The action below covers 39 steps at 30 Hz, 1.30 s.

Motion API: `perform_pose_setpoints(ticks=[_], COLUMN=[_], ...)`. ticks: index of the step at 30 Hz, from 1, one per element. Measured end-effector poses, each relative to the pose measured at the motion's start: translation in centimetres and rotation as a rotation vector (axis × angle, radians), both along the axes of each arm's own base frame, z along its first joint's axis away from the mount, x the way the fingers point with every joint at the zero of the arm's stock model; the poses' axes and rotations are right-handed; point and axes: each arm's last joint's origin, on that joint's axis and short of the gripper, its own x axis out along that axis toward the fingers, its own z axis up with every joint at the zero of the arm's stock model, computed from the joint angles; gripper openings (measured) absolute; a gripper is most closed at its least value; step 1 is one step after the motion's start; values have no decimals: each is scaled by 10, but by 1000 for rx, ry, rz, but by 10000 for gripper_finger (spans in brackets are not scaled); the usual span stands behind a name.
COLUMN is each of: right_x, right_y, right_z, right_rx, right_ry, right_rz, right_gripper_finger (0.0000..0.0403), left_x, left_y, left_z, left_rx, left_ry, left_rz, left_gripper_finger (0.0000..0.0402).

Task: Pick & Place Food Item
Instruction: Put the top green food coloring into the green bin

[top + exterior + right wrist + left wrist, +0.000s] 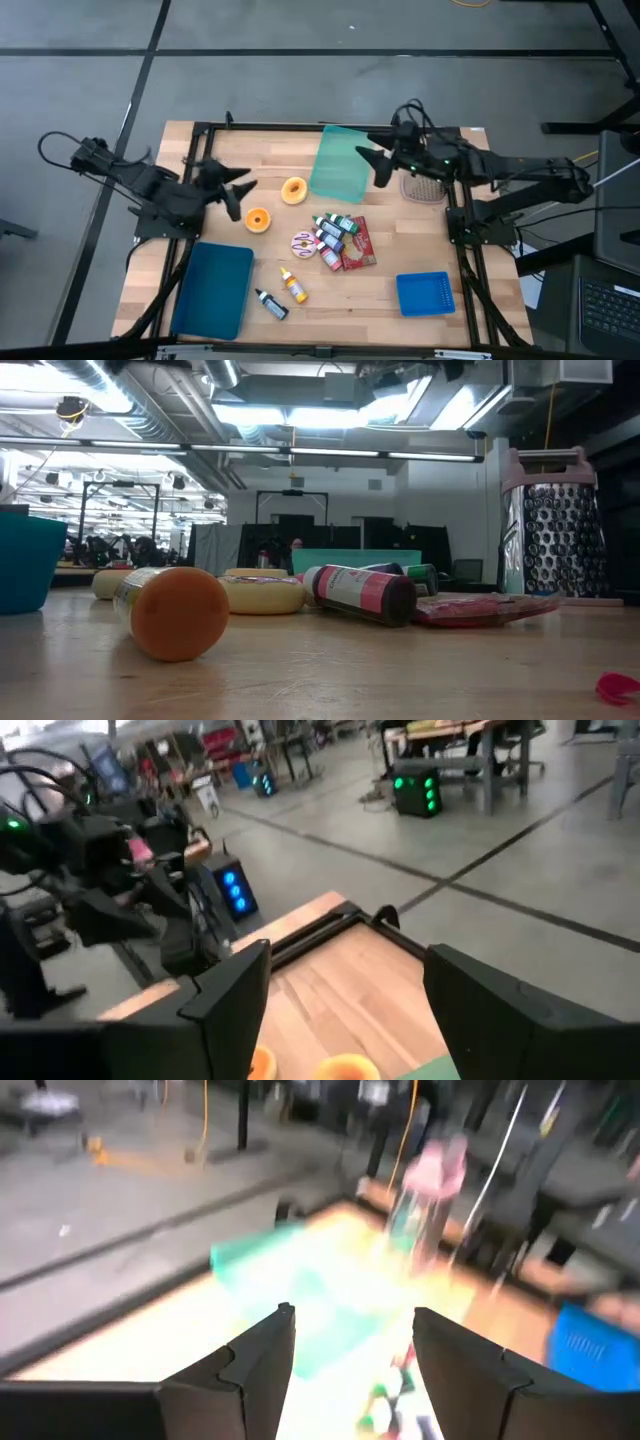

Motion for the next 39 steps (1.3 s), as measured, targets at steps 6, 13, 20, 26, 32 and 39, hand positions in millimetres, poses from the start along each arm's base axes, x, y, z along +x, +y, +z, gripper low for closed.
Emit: perform_pose_setpoints(ticks=[6,13,20,26,32,39], right_x=[18,48,75,93,105,106], right_y=[-2,1,26,49,62,64], right_z=[5,-12,-57,-101,-129,-151], right_rx=[28,87,235,300,341,387], right_ry=[175,439,646,845,928,964], right_rz=[12,53,148,190,187,164], right_gripper_finger=[261,261,261,261,261,248], left_x=[25,43,43,42,40,40], left_y=[4,14,21,24,24,24], left_z=[-23,-37,-36,-34,-33,-32], left_rx=[-26,-22,-16,-13,-15,-15], left_ry=[255,395,400,392,384,380], left_rz=[-82,-142,-123,-110,-112,-113], left_gripper_finger=[198,198,198,198,198,198])
